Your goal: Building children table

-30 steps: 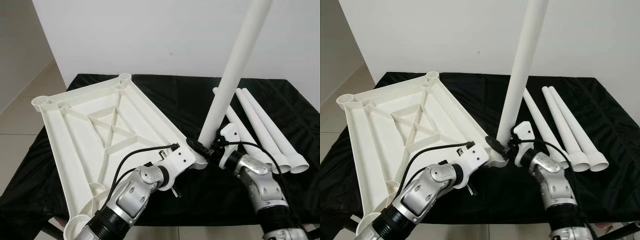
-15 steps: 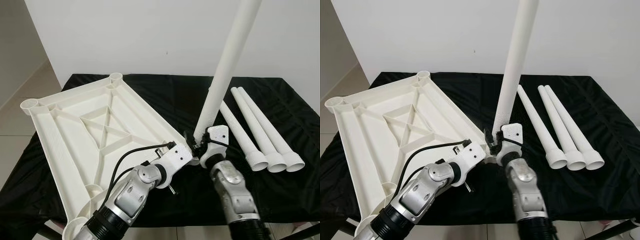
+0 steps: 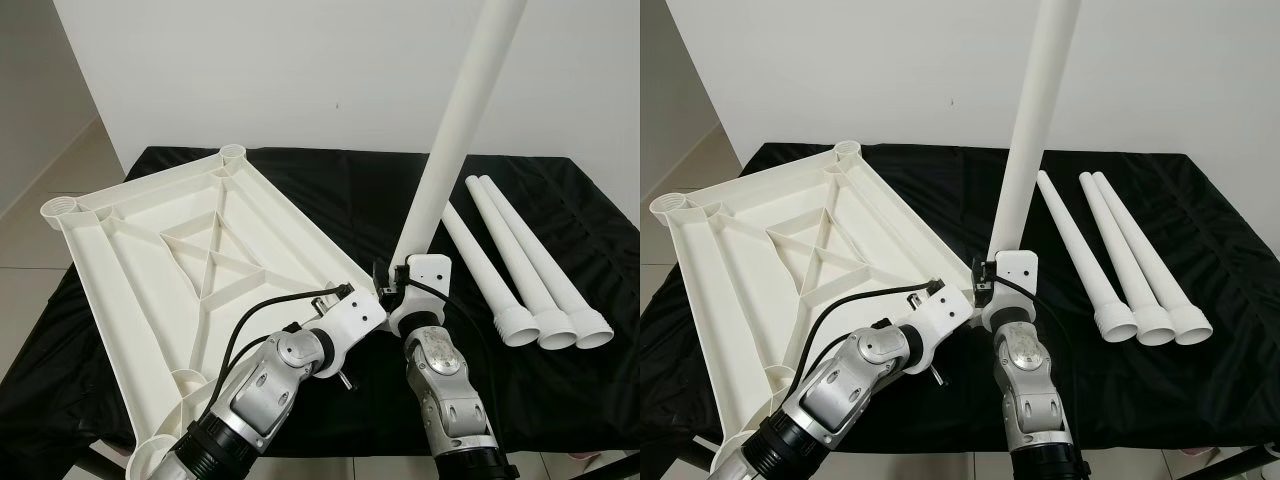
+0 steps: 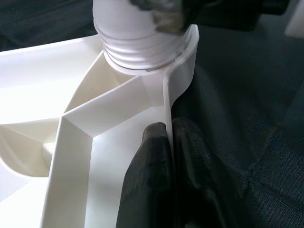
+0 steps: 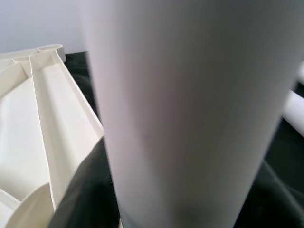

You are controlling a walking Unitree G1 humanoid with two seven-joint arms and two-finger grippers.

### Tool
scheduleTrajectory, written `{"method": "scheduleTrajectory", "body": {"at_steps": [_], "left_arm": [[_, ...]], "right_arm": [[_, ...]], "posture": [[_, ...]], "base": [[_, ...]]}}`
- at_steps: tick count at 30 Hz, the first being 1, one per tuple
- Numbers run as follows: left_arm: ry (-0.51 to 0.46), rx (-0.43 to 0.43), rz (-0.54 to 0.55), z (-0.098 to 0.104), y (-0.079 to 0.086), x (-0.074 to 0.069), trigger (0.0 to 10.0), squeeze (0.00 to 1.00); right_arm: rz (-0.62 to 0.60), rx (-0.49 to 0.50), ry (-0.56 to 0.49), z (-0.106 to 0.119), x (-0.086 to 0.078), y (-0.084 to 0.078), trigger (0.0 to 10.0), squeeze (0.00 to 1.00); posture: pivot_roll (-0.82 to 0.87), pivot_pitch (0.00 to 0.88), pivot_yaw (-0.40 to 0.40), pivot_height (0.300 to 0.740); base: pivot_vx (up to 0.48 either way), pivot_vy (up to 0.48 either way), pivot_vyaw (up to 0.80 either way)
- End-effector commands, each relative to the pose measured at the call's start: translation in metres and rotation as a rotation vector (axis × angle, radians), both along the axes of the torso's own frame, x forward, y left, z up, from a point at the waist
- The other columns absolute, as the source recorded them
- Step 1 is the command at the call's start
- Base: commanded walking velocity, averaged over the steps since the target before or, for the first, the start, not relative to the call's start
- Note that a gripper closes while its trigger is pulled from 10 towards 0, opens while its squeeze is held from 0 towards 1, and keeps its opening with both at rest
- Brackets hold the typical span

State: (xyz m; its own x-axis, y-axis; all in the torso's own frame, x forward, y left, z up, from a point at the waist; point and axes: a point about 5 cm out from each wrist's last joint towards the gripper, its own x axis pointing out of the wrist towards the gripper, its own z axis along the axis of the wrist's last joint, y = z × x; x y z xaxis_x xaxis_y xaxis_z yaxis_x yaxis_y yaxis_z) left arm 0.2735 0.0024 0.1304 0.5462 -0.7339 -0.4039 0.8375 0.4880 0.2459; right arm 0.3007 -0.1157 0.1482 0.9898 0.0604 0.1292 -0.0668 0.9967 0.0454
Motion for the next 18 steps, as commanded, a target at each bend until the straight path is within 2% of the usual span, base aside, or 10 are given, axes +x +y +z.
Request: {"method": "scheduleTrajectory", "body": {"at_steps": [1,8,11,12,13,14,15,18], "left_arm": [[0.017,0.009,-0.022,-0.009,-0.003,-0.006,10.0,0.0],[0.018,0.009,-0.021,-0.009,-0.002,-0.007,10.0,0.0],[0.017,0.01,-0.019,-0.009,-0.002,-0.006,10.0,0.0],[0.017,0.01,-0.019,-0.009,-0.002,-0.006,10.0,0.0],[0.017,0.01,-0.019,-0.009,-0.002,-0.006,10.0,0.0],[0.017,0.009,-0.019,-0.009,-0.002,-0.006,10.0,0.0],[0.017,0.009,-0.02,-0.009,-0.003,-0.006,10.0,0.0],[0.014,0.008,-0.021,-0.008,-0.003,-0.005,10.0,0.0]], "right_arm": [[0.001,0.023,-0.008,0.003,0.0,-0.002,10.0,1.0],[0.07,0.025,-0.033,0.007,-0.003,-0.01,10.0,1.0],[0.156,0.012,-0.046,0.011,-0.003,-0.016,10.0,1.0],[0.199,0.006,-0.042,0.011,-0.003,-0.02,10.0,0.62],[0.199,0.006,-0.042,0.011,-0.003,-0.02,10.0,0.62],[0.254,-0.019,-0.046,0.012,-0.003,-0.024,10.0,0.62],[0.293,-0.048,-0.048,0.012,-0.003,-0.028,10.0,0.0],[0.391,-0.11,-0.026,0.009,-0.002,-0.036,10.0,0.0]], "posture": [[-0.11,0.019,0.0,0.74],[-0.11,0.021,0.0,0.74],[-0.11,0.023,0.004,0.74],[-0.11,0.025,0.003,0.74],[-0.11,0.025,0.003,0.74],[-0.12,0.025,0.005,0.74],[-0.12,0.026,0.006,0.74],[-0.12,0.029,0.008,0.74]], "base": [[0.0,0.0,0.0],[0.0,0.0,0.0],[0.0,0.0,0.0],[0.0,0.0,0.0],[0.0,0.0,0.0],[0.0,0.0,0.0],[0.0,0.0,0.0],[0.0,0.0,0.0]]}}
